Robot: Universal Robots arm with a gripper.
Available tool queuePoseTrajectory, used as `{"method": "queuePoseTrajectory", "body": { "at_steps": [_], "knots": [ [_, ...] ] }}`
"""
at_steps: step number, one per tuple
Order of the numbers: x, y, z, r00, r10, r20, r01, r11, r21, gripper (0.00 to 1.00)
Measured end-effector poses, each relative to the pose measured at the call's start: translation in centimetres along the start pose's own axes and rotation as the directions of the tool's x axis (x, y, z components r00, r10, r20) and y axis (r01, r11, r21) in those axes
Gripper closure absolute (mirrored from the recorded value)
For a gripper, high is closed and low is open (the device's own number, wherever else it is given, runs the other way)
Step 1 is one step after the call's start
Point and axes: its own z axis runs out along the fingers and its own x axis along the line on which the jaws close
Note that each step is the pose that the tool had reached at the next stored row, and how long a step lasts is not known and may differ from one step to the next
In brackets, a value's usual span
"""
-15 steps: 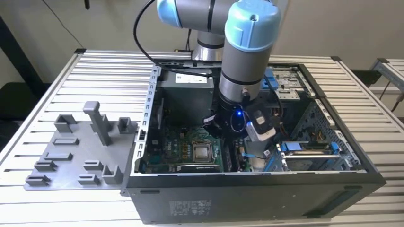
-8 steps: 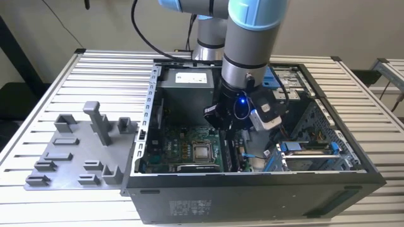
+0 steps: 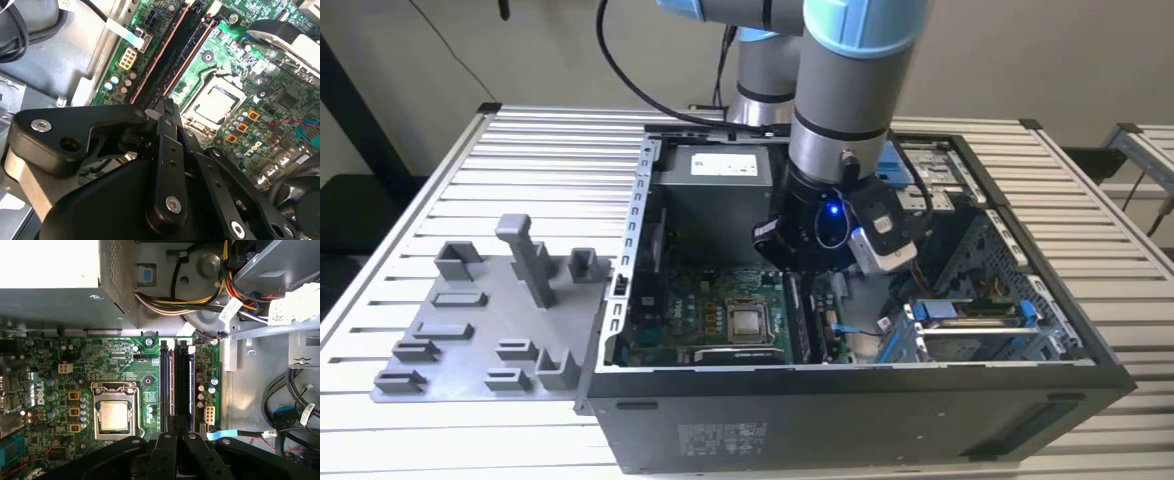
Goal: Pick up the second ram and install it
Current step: 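Insert the second ram into the second slot, then press down the second ram until it locks into place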
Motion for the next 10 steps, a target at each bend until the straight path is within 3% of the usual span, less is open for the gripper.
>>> {"method": "queuePoseTrajectory", "body": {
  "at_steps": [10],
  "knots": [
    [0.01,0.00,0.00,1.0000,0.000,-0.0009,0.000,1.0000,0.0000,0.89]
  ]
}}
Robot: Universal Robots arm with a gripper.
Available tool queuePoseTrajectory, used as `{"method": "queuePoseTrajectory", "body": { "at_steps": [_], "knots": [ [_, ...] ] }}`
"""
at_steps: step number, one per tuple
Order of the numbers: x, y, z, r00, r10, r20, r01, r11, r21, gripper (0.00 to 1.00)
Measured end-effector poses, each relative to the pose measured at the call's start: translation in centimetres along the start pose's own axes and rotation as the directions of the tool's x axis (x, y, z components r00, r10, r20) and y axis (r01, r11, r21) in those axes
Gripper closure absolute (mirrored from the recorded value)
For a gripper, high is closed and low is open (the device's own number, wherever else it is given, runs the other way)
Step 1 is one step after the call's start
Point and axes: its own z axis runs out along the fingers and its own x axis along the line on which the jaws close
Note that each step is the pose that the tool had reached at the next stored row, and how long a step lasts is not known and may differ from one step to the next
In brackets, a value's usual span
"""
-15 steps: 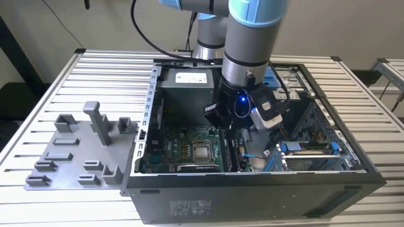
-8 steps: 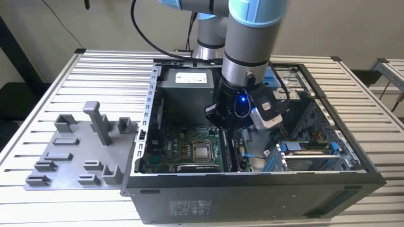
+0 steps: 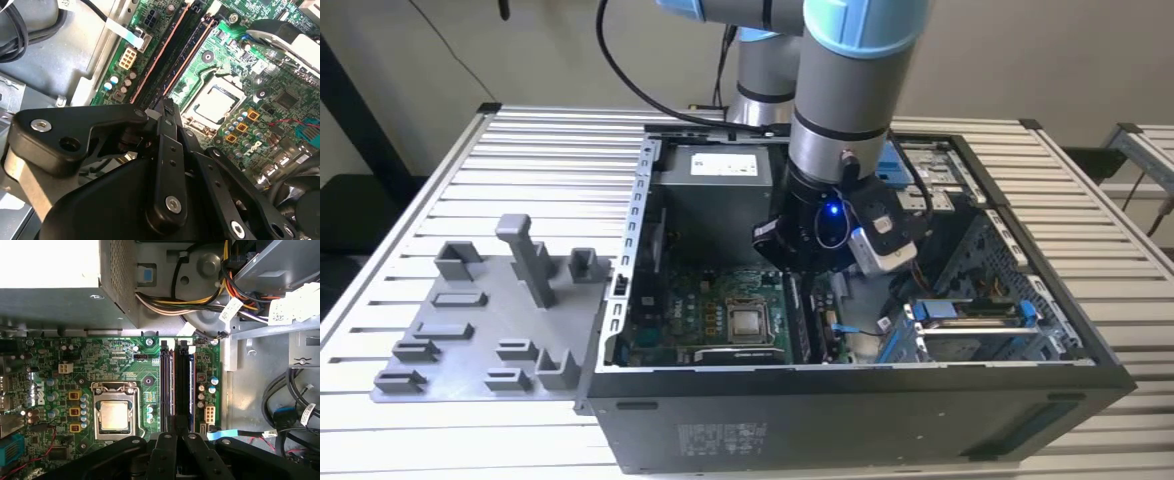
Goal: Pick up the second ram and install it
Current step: 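Press down the second ram until it locks into place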
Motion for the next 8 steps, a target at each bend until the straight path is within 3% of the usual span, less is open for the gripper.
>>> {"method": "queuePoseTrajectory", "body": {
  "at_steps": [8],
  "knots": [
    [0.00,0.00,0.00,1.0000,-0.002,-0.0002,0.002,1.0000,0.0001,0.89]
  ]
}}
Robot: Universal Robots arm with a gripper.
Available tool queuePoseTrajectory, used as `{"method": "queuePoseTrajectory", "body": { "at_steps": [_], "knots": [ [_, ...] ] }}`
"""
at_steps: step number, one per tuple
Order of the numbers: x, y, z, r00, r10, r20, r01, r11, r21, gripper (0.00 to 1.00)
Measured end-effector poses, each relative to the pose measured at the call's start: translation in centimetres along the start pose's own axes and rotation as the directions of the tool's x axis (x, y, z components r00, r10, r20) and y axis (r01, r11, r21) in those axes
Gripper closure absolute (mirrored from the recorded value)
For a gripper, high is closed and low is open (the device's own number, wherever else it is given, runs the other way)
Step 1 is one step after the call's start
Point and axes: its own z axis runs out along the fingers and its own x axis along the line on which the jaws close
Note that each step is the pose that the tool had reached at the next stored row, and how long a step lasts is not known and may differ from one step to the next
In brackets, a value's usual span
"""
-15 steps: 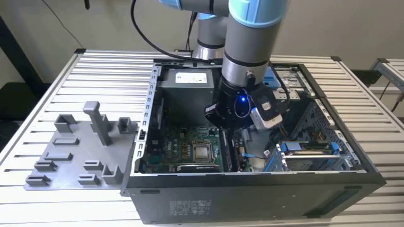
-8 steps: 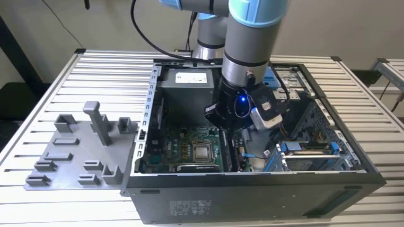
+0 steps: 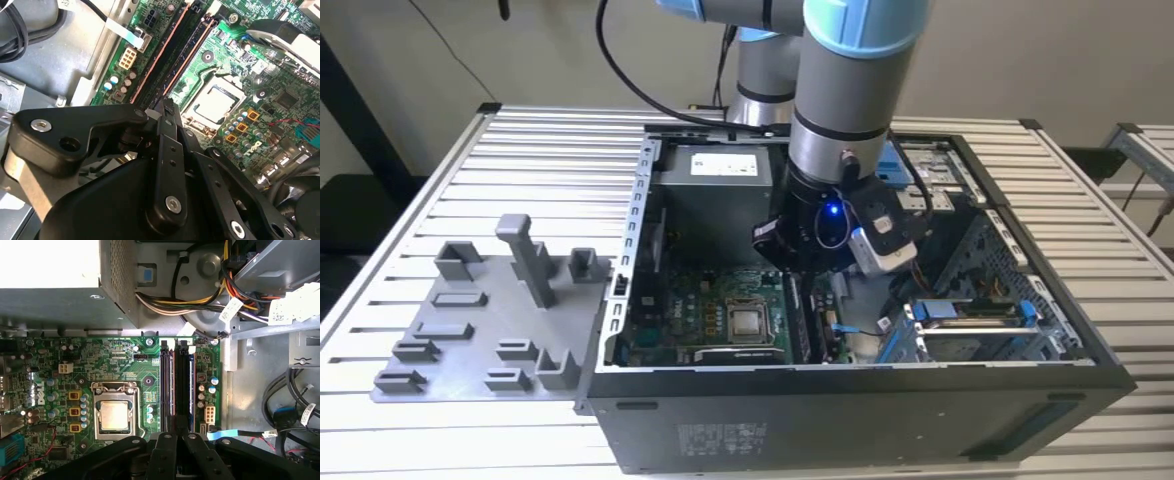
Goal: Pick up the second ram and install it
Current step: 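Press down the second ram until it locks into place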
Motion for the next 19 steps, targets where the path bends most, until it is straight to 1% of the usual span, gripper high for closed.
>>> {"method": "queuePoseTrajectory", "body": {
  "at_steps": [2,5,8,10,12,14,16,19],
  "knots": [
    [0.00,0.00,0.00,0.9999,-0.015,-0.0001,0.015,0.9999,-0.0004,0.89],
    [0.00,0.00,0.00,0.9988,-0.049,-0.0005,0.049,0.9988,-0.0014,0.89],
    [0.00,0.00,0.00,0.9962,-0.087,-0.0008,0.087,0.9962,-0.0026,0.89],
    [0.00,0.00,0.00,0.9936,-0.113,-0.0009,0.113,0.9936,-0.0034,0.89],
    [0.00,0.00,0.00,0.9903,-0.139,-0.0011,0.139,0.9903,-0.0042,0.89],
    [0.00,0.00,0.00,0.9855,-0.170,-0.0013,0.170,0.9855,-0.0051,0.89],
    [0.00,0.00,0.00,0.9796,-0.201,-0.0014,0.201,0.9796,-0.0061,0.89],
    [0.00,0.00,0.00,0.9695,-0.245,-0.0015,0.245,0.9695,-0.0075,0.89]
  ]
}}
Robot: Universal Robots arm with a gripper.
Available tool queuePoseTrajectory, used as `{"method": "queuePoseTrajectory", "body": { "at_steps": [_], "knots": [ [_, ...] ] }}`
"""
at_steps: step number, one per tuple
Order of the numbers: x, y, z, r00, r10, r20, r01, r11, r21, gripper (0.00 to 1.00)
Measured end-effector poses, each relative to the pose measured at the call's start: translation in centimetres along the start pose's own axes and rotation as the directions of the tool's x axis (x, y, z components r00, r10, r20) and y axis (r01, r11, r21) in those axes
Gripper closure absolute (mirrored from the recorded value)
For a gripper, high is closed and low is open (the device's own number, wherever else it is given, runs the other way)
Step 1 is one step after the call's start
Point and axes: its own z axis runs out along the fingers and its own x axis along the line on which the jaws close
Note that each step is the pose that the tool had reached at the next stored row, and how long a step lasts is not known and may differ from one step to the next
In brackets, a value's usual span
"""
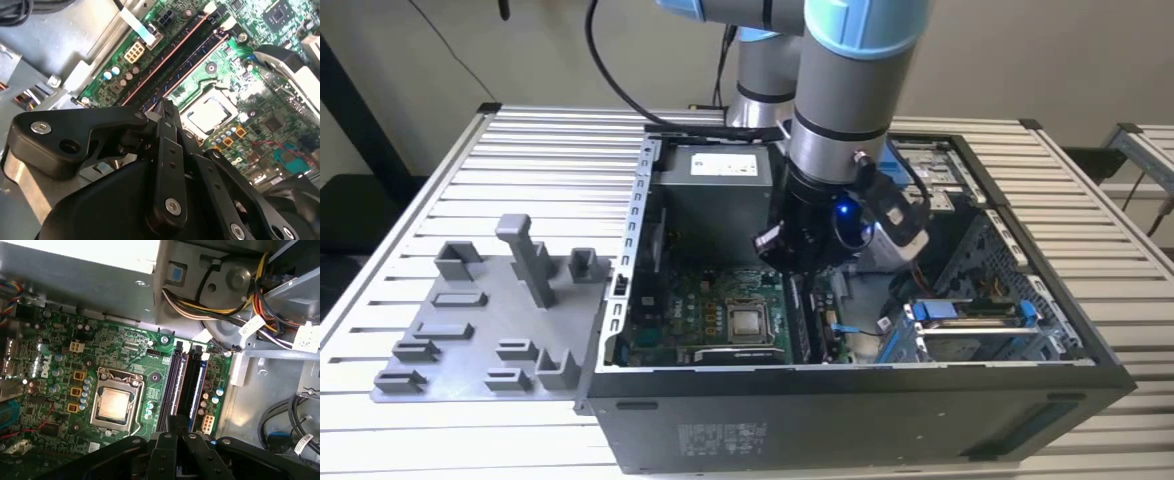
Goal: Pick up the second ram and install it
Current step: 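Press down the second ram until it locks into place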
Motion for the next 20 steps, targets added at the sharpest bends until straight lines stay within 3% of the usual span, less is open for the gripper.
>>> {"method": "queuePoseTrajectory", "body": {
  "at_steps": [6,12,20],
  "knots": [
    [0.00,0.00,0.00,0.9970,-0.077,-0.0003,0.077,0.9970,-0.0022,0.89],
    [0.00,0.00,0.00,0.9890,-0.148,-0.0007,0.148,0.9890,-0.0042,0.89],
    [-0.19,-0.04,0.00,0.9797,-0.200,-0.0010,0.200,0.9797,-0.0062,0.89]
  ]
}}
